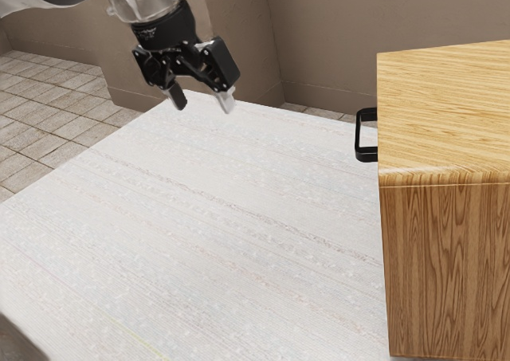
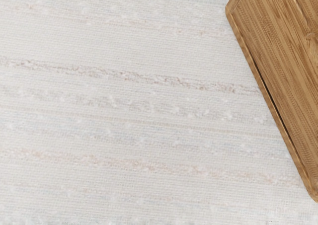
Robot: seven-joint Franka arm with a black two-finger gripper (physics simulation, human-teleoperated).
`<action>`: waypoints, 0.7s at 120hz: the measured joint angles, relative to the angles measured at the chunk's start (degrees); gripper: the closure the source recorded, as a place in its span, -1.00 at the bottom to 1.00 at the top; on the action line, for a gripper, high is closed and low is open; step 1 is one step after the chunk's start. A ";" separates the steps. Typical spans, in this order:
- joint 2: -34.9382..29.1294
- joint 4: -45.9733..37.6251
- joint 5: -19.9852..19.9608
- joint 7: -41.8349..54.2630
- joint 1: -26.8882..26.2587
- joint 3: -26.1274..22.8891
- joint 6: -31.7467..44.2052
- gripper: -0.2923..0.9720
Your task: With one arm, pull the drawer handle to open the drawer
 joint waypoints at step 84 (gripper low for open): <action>-12.24 -22.98 -13.01 -3.25 0.73 -9.36 14.83 -0.54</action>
